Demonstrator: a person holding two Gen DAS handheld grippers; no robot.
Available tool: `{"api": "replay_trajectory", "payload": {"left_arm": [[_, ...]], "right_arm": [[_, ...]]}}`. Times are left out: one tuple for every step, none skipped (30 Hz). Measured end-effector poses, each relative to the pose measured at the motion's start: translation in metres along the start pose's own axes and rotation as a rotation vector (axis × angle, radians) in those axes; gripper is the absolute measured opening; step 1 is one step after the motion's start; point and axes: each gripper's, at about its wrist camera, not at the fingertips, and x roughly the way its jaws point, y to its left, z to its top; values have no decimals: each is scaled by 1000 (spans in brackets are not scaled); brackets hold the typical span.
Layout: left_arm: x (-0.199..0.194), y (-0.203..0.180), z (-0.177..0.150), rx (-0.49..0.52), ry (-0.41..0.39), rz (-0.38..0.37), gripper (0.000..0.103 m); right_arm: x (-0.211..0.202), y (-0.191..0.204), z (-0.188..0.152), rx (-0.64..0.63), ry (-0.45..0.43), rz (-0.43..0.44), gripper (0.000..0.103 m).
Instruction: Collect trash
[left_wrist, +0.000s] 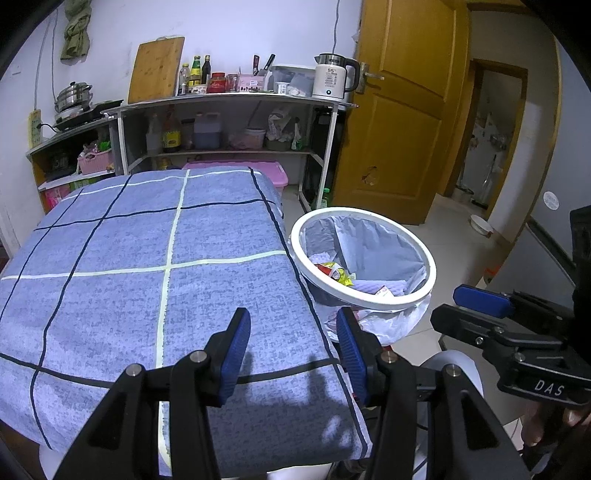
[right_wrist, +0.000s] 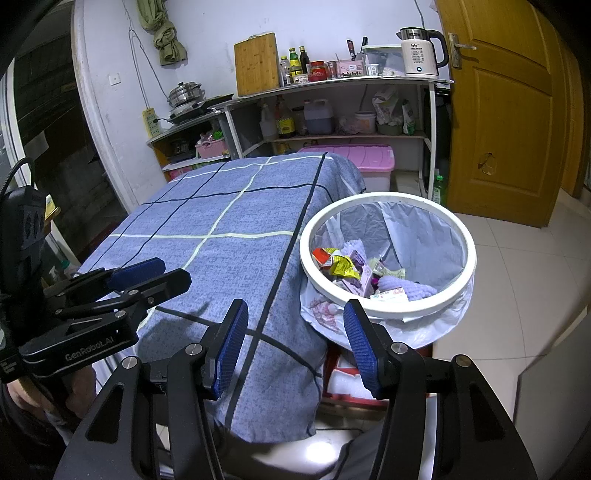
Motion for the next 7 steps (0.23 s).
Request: {"api": "replay_trajectory", "payload": {"left_arm": [[0, 0, 0, 0, 0, 0, 50], [0, 0, 0, 0, 0, -1, 50], [0, 0, 0, 0, 0, 0, 50], [0, 0, 0, -1, 0, -1, 50], [0, 0, 0, -2, 0, -3, 50], [1, -1, 0, 0, 0, -4, 50], [1, -2, 0, 2, 0, -6, 50]], "right_arm": [[0, 0, 0, 0, 0, 0, 55], [0, 0, 0, 1, 0, 0, 55], [0, 0, 0, 0, -1, 0, 55], [0, 0, 1, -1, -1, 0, 55], [0, 0, 0, 0, 0, 0, 55], [0, 0, 0, 0, 0, 0, 55], [0, 0, 1, -1, -1, 0, 55]]}}
